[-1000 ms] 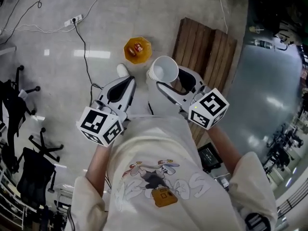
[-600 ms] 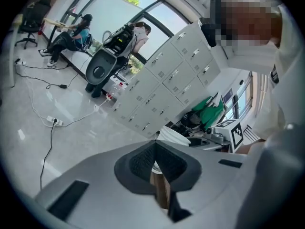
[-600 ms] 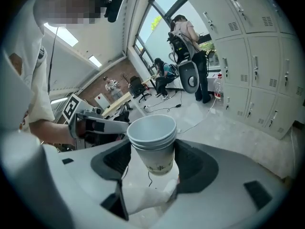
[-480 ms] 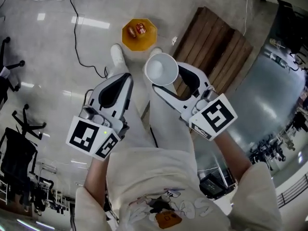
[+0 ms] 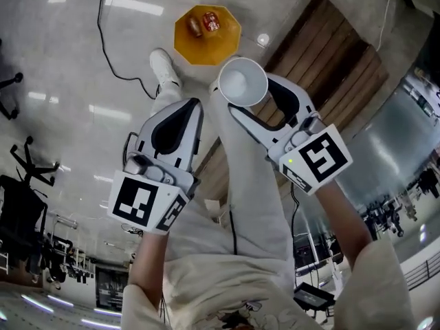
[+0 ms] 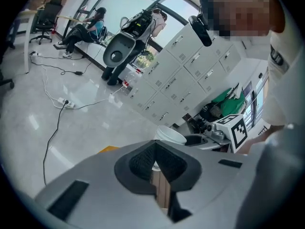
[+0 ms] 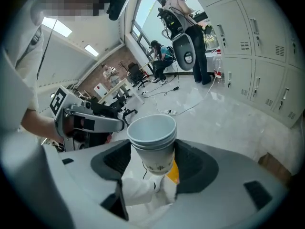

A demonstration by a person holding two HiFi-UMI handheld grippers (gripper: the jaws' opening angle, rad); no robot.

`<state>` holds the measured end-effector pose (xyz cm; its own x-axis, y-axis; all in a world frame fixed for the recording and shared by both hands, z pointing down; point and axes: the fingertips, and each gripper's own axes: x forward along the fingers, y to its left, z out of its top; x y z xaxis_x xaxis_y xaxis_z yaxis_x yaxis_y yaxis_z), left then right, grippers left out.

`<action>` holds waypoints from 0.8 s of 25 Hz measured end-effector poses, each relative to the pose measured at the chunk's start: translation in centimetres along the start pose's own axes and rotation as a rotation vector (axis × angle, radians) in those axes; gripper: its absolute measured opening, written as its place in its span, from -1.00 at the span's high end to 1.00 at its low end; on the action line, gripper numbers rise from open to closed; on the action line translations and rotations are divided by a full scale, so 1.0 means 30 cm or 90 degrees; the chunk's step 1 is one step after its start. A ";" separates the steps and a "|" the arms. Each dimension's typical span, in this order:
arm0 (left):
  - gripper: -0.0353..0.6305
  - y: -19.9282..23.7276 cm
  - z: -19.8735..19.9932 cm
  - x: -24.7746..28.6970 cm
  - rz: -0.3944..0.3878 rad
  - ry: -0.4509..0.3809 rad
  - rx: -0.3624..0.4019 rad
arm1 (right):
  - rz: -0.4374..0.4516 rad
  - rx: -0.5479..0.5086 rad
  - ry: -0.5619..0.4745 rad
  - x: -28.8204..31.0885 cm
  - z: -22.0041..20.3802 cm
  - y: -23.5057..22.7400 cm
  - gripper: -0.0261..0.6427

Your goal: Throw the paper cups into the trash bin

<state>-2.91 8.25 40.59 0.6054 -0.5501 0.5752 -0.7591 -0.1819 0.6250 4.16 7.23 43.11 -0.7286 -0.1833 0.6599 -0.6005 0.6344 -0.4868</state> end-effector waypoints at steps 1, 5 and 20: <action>0.88 0.029 -0.027 0.033 0.005 -0.001 -0.004 | 0.000 -0.002 0.002 0.035 -0.026 -0.030 0.04; 0.88 0.156 -0.132 0.185 0.025 0.003 -0.002 | -0.007 0.003 0.004 0.160 -0.126 -0.150 0.04; 0.88 0.528 -0.450 0.506 0.053 0.032 -0.024 | -0.025 0.029 0.032 0.511 -0.481 -0.396 0.04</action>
<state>-2.53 8.02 66.34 0.5525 -0.5209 0.6507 -0.7982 -0.1057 0.5931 4.88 7.72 67.27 -0.6873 -0.1691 0.7064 -0.6435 0.5927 -0.4843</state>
